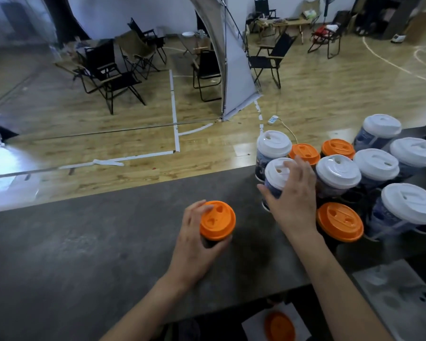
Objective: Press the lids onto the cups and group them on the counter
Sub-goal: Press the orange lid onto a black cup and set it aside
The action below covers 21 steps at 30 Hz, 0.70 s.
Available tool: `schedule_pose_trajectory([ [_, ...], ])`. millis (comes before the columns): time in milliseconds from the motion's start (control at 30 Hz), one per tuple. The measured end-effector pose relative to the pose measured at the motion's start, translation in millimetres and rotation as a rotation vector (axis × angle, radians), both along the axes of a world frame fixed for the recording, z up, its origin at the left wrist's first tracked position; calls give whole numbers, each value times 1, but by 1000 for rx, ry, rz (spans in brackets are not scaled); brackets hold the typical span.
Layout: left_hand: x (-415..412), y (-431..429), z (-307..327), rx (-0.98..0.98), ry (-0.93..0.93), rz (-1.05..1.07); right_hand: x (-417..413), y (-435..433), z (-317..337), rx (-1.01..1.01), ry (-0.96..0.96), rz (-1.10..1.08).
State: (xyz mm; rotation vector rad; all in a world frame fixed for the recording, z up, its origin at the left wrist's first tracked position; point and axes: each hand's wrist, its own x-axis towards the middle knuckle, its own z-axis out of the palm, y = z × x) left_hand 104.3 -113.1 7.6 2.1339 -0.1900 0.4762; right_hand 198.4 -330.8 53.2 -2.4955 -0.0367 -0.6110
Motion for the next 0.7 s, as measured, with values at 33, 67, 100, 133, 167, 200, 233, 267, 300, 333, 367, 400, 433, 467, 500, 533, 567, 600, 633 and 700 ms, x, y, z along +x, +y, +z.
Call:
schedule_pose_trajectory([
  [33, -2, 13, 1, 1, -5, 35, 0, 2, -3, 29, -33, -8],
  [67, -4, 25, 2, 4, -7, 67, -2, 5, -2, 58, -65, -17],
  [100, -7, 38, 2, 8, -4, 96, -6, 8, -1, 85, -85, -26],
  [133, -11, 50, 2, 9, 1, 126, -11, 12, 1, 110, -95, -28],
  [167, -14, 62, 2, 7, 3, 154, -16, 18, 3, 138, -106, -13],
  [200, -18, 74, 2, 3, 4, 179, -22, 27, 6, 164, -116, 22],
  [233, -23, 86, 2, 0, 7, 200, -28, 38, 9, 187, -124, 80],
  [267, -27, 98, 3, -2, 10, 219, -34, 54, 11, 205, -127, 155],
  [300, -32, 110, 3, -2, 13, 238, -39, 72, 12, 220, -123, 239],
  [333, -36, 122, 3, 4, 13, 259, -42, 91, 11, 226, -113, 319],
  [367, -41, 133, 3, 14, 14, 282, -44, 111, 10, 224, -98, 389],
  [400, -46, 144, 3, 28, 11, 304, -44, 131, 9, 219, -79, 449],
  [433, -50, 155, 3, 43, 9, 321, -43, 149, 9, 219, -56, 496],
  [467, -55, 165, 3, 55, 12, 334, -41, 164, 8, 225, -31, 530],
  [500, -59, 173, 2, 63, 18, 342, -39, 177, 8, 238, -7, 549],
  [533, -64, 181, 1, 65, 22, 349, -37, 188, 7, 254, 15, 557],
  [567, -68, 188, 0, 63, 21, 355, -37, 197, 5, 271, 34, 560],
  [600, -71, 194, -1, 59, 20, 361, -38, 204, 3, 278, 48, 562],
  [633, -74, 197, -2, 61, 19, 363, -39, 209, 1, 271, 54, 565],
  [700, -77, 200, -5, 75, 25, 358, -43, 216, -4, 240, 41, 563],
])
